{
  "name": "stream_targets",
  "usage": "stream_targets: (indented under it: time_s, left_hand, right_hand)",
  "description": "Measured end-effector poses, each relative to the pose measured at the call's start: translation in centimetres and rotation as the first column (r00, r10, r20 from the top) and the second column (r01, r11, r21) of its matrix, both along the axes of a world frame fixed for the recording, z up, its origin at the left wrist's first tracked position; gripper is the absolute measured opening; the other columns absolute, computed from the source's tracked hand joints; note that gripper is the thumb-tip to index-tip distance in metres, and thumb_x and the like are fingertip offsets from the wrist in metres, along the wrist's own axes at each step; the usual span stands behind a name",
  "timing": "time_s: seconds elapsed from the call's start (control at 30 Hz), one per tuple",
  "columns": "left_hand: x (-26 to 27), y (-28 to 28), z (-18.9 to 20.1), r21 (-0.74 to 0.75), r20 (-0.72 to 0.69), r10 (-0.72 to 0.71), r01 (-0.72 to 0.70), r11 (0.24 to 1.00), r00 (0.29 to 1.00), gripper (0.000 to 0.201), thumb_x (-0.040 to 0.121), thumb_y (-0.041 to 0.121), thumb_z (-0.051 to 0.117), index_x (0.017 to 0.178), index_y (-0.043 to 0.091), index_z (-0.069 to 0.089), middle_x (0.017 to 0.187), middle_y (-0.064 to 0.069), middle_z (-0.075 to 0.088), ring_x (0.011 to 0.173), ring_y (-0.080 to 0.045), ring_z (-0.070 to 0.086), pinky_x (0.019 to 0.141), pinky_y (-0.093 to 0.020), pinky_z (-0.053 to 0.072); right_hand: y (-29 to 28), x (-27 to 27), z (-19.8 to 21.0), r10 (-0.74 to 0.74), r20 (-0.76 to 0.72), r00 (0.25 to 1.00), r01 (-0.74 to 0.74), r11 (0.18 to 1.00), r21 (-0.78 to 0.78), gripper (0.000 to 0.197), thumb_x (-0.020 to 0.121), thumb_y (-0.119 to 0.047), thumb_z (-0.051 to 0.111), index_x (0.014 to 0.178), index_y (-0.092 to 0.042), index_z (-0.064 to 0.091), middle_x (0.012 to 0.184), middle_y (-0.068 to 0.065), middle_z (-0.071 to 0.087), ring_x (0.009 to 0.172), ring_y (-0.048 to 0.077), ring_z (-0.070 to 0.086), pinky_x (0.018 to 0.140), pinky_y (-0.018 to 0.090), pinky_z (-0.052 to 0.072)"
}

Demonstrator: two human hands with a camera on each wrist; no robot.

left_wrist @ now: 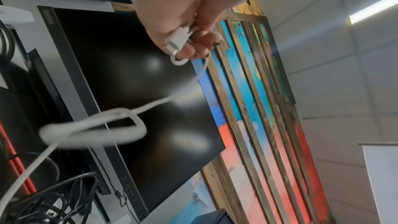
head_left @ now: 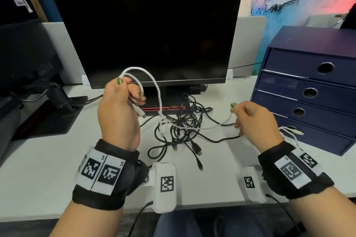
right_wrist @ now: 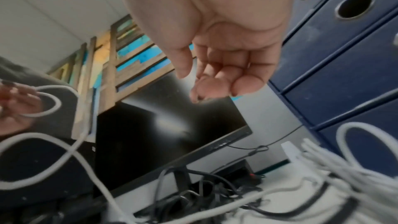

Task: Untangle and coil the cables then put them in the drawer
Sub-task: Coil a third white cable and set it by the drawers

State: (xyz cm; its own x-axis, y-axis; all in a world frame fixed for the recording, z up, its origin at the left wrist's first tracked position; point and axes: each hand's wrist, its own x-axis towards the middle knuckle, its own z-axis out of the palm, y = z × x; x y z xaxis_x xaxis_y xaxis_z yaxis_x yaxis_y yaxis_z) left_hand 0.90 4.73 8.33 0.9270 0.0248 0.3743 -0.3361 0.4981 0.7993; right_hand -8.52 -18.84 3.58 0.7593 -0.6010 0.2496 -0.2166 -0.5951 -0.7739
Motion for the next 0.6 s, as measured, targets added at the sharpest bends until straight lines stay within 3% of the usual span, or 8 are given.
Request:
stream_targets:
  time_s: [0.1,0.2,0.27,0.33,0.43,0.5,0.6]
  left_hand:
    - [-1.2,-0.7,0.1,0.166,0.09,-0.096,0.08,0.983,0.991,0.026,0.102,0.009,0.032,0.086,0.015,0.052,0.058,0.005,0.049,0.059,-0.012,0.046,0.067,-0.023,0.043]
    - [-2.2,-1.5,-0.1,0.329,0.132,-0.167,0.115,0.937,0.977,0.027,0.103,0.014,0.032,0.086,0.018,0.053,0.059,0.006,0.048,0.061,-0.011,0.047,0.065,-0.023,0.043]
    - [-2.6,-2.0,-0.5,0.385,0.124,-0.203,0.141,0.912,0.971,0.027,0.103,0.017,0.034,0.086,0.022,0.054,0.06,0.006,0.048,0.062,-0.012,0.046,0.063,-0.029,0.039]
    - [-3.1,-2.5,-0.9,0.397,0.108,-0.241,0.18,0.9,0.965,0.021,0.098,0.025,0.038,0.085,0.025,0.055,0.061,0.005,0.047,0.064,-0.016,0.044,0.065,-0.033,0.037]
    - [-3.5,-2.9,-1.4,0.415,0.071,-0.343,0.285,0.864,0.937,0.019,0.093,0.03,0.038,0.086,0.023,0.055,0.062,0.004,0.044,0.067,-0.017,0.044,0.07,-0.03,0.039]
    - [-3.6,-2.9,-1.6,0.427,0.035,-0.429,0.375,0.823,0.903,0.022,0.093,0.031,0.039,0.085,0.021,0.056,0.061,0.004,0.043,0.063,-0.014,0.045,0.069,-0.028,0.04]
    - [-3.6,-2.7,-1.6,0.405,-0.026,-0.541,0.504,0.763,0.84,0.023,0.092,0.028,0.04,0.087,0.016,0.059,0.057,0.002,0.042,0.059,-0.015,0.041,0.065,-0.025,0.041]
  right_hand:
    - [1.9,-0.2,1.4,0.167,0.122,0.978,-0.179,0.979,0.098,0.025,0.099,-0.025,0.044,0.096,-0.028,0.068,0.078,-0.003,0.067,0.056,0.01,0.06,0.061,0.024,0.051]
    - [3.9,-0.6,2.6,0.35,0.168,0.921,-0.357,0.934,0.01,0.027,0.097,-0.028,0.046,0.116,-0.039,0.062,0.096,-0.008,0.067,0.069,0.007,0.063,0.067,0.025,0.054]
    - [5.2,-0.8,3.2,0.433,0.207,0.877,-0.44,0.898,-0.012,0.033,0.095,-0.031,0.048,0.126,-0.04,0.055,0.102,-0.008,0.064,0.072,0.009,0.063,0.068,0.021,0.052]
    - [6.1,-0.5,3.6,0.457,0.216,0.863,-0.464,0.886,-0.023,0.037,0.096,-0.027,0.05,0.131,-0.038,0.052,0.1,-0.008,0.062,0.071,0.01,0.062,0.068,0.021,0.051]
    - [6.6,0.4,3.7,0.445,0.228,0.866,-0.466,0.883,0.047,0.036,0.096,-0.014,0.051,0.127,-0.03,0.056,0.091,-0.007,0.068,0.07,0.009,0.067,0.069,0.027,0.054]
    - [6.5,0.8,3.6,0.424,0.241,0.873,-0.457,0.884,0.099,0.035,0.095,-0.009,0.052,0.123,-0.028,0.06,0.097,-0.009,0.071,0.081,0.006,0.069,0.078,0.03,0.055]
    - [6.3,1.0,3.4,0.413,0.263,0.872,-0.461,0.873,0.156,0.04,0.095,-0.002,0.05,0.127,-0.025,0.058,0.112,-0.012,0.069,0.102,0.0,0.064,0.094,0.025,0.051]
